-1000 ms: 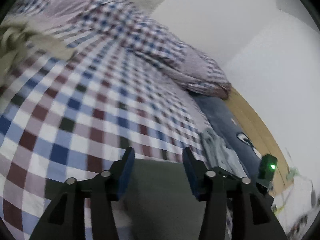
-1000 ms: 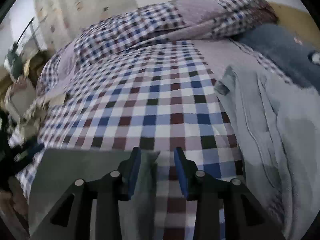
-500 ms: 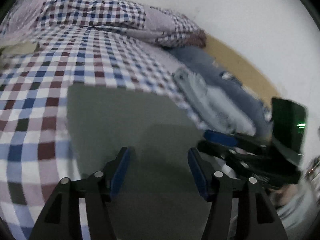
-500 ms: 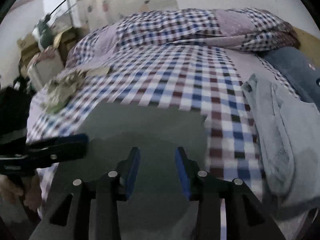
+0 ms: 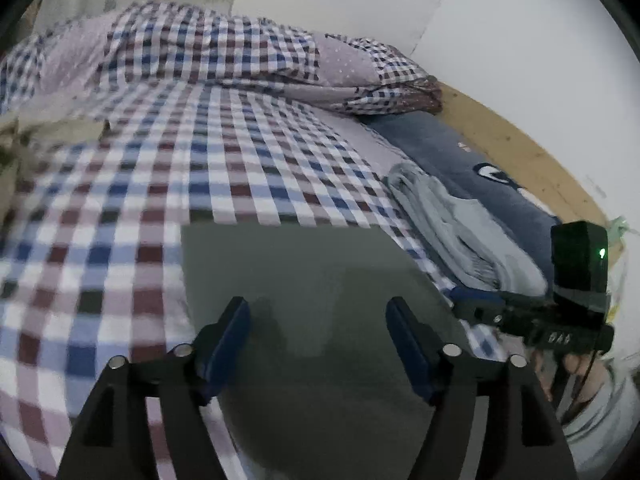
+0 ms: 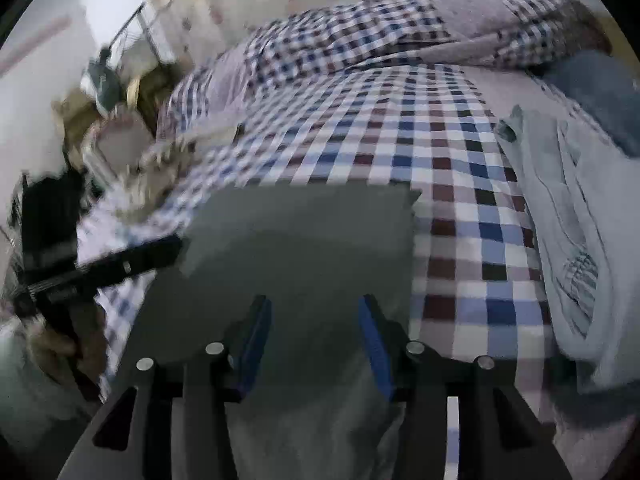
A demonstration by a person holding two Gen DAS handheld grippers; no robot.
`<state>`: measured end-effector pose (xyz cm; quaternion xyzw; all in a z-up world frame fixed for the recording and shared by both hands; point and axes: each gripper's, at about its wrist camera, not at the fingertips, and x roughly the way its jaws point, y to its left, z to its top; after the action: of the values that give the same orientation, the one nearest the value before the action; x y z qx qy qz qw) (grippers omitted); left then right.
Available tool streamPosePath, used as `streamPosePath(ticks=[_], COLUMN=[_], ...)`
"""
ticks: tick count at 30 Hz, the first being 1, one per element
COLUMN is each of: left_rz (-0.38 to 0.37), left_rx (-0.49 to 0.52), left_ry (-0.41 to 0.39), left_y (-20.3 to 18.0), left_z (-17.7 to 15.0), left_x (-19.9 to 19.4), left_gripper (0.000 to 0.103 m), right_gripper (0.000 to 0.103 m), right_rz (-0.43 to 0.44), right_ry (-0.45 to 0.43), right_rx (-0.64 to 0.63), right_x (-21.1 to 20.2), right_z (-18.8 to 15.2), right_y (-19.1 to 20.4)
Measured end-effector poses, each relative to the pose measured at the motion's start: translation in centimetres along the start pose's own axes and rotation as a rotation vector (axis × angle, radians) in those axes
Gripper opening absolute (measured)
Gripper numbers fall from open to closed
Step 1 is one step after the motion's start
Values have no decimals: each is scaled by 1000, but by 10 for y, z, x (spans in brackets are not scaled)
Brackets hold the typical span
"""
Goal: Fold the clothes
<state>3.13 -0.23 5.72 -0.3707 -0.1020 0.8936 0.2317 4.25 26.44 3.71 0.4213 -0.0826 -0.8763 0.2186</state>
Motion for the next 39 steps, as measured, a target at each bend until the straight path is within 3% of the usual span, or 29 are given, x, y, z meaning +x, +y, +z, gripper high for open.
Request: streamPosePath(ticks=[9,13,19,26,39], left_rz=[49,51,-5,-74,-157], left_rx=[-83,-98,-183,-259,-308], left_ry=[42,65,104,159,128], left_y=[29,37,56,71,85], left_z=[19,21,22,20,23], left_x=[16,22,32,51,69], left_gripper=[83,83,83,83,83], right_gripper=[55,64,78,80,90], right_rz=[59,61,104,141,246], right_ry=[-4,14,47,82,107], right_rx=[105,115,143,218,250], right_x=[26,36,52,70,110], right_z=[26,26,29,35,54], right_y=[-42,-49,-62,-85,-88])
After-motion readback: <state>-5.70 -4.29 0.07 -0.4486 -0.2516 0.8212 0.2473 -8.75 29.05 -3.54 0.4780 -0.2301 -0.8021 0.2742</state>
